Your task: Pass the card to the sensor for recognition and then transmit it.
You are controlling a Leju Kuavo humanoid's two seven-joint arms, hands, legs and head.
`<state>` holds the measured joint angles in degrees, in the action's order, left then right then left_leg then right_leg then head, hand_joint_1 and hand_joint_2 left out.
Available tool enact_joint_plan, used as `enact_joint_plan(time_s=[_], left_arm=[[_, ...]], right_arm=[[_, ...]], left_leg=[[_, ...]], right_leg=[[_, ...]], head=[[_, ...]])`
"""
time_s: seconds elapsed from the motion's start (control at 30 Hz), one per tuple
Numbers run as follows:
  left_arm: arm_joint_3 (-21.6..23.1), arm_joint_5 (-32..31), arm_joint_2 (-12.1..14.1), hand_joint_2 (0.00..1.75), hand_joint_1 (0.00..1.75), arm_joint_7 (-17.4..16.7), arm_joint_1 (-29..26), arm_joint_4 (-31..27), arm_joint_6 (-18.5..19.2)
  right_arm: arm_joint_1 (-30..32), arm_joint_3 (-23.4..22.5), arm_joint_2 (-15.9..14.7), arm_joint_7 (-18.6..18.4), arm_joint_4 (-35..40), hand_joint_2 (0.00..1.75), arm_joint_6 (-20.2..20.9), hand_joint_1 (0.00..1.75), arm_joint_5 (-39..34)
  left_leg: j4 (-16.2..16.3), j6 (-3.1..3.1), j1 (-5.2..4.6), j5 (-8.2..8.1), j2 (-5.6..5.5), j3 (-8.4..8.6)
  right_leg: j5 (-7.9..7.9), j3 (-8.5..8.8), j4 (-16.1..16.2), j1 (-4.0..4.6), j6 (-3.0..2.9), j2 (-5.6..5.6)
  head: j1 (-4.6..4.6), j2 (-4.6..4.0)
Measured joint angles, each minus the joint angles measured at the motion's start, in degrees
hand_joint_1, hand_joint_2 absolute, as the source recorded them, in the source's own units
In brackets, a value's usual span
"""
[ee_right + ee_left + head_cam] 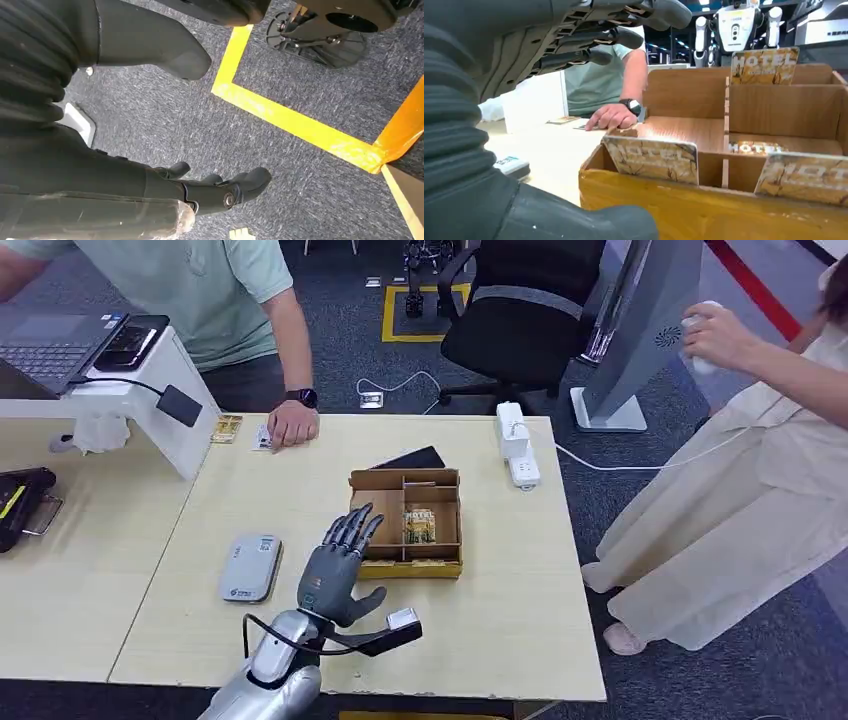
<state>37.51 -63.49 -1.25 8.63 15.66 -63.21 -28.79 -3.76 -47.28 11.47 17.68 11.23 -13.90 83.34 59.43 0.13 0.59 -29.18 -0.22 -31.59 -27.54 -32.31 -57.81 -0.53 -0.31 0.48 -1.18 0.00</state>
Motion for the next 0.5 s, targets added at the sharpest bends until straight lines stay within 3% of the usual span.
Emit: enact_joint_plan(time_s=[0.5], left_arm=[[0.0,-0.9,-1.0,1.75,0.0,-0.4,0.6,2.1,-1.4]], right_arm=[[-0.1,0.5,0.0,0.2,0.0,1.75,-0.1,0.0,-0.3]], left_leg=[[0.0,0.0,0.0,0.0,0.0,0.0]], right_leg=[[0.0,0.0,0.0,0.0,0.01,0.0]], head=[[0.0,0.0]])
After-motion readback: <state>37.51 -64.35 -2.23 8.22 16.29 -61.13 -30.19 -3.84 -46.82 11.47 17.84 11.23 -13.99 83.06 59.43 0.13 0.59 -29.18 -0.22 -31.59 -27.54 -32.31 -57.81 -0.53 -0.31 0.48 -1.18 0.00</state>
